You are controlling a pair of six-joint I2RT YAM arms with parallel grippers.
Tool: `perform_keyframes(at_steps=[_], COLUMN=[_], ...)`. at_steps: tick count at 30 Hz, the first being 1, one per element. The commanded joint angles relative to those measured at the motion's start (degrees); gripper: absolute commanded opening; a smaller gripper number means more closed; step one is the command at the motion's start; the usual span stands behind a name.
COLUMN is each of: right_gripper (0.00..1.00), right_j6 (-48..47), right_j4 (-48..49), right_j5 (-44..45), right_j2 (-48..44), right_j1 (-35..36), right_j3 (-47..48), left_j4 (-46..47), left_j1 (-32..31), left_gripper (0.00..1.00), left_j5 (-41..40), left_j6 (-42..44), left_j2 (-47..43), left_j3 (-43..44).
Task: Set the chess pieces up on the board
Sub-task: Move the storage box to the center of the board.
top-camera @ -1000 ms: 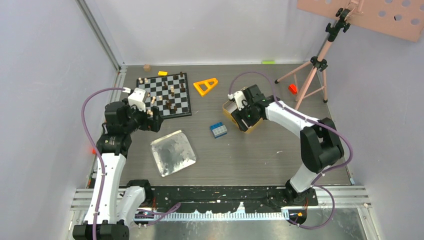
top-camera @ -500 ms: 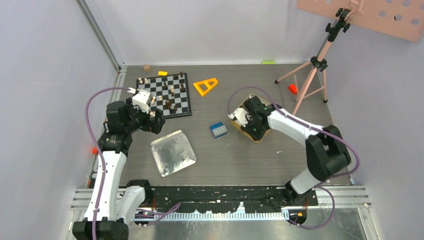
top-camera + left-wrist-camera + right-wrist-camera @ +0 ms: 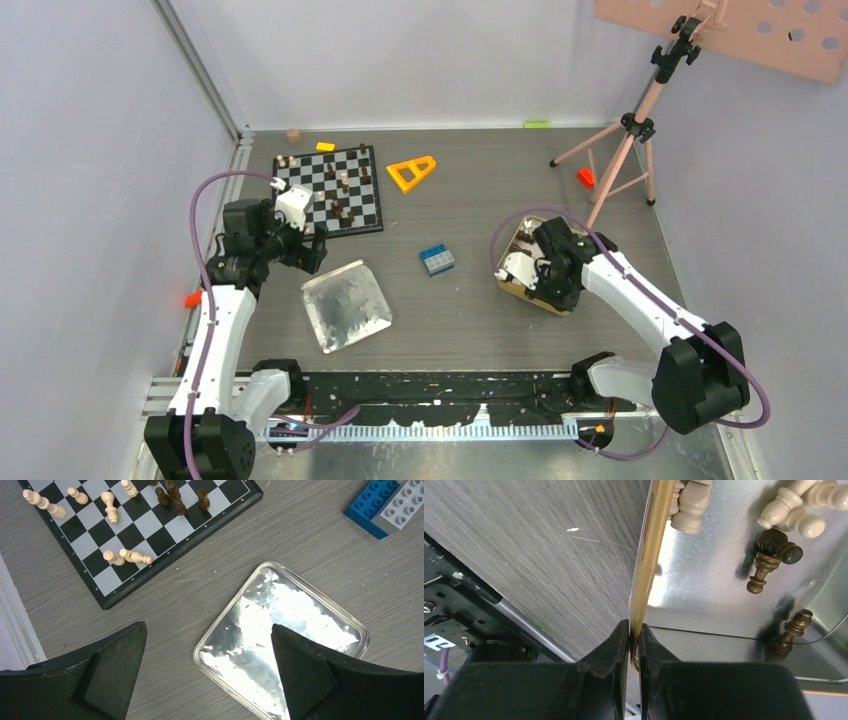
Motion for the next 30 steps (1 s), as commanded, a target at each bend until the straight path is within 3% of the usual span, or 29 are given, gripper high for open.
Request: perform_keyframes(at_steps=[1, 7, 17, 22, 25, 27, 30], right_gripper=[0.11, 0.03, 0.06, 0.25, 0.31, 0.54, 0.69], right_j6=[-4.7, -5.8, -11.8, -13.9, -12.8, -11.0, -6.9], right_j4=[-1.5, -2.3, 0.3, -0.6, -1.6, -3.4, -5.3], right_j5=[-3.7, -9.6, -10.0, -8.3, -8.3, -10.3, -15.7], right_j2=[-3.0, -3.6, -8.0, -7.8, -7.5, -6.9, -5.8], right_j1=[0.1, 0.1, 1.9, 2.1, 2.1, 2.1, 2.1], right_j3=[-1.1, -2.5, -9.5, -9.0, -5.8, -2.0, 5.0], left_j4=[1.7, 2.3, 3.1, 3.2, 2.8, 2.2, -0.7], left_j1=[-0.2, -0.2, -0.2, -0.2, -0.2, -0.2, -0.2], left_gripper=[0.98, 0.98, 0.98, 0.98, 0.98, 0.98, 0.98], left_j5=[-1.0, -2.0, -3.9, -4.9, -7.8, -10.6, -12.5], left_j6=[0.0, -1.1, -1.8, -1.5, -1.2, -1.1, -0.7], left_j2=[1.3, 3.1, 5.8, 6.4, 6.7, 7.2, 8.3], left_j3=[2.5, 3.3, 4.7, 5.0, 5.1, 5.4, 6.4])
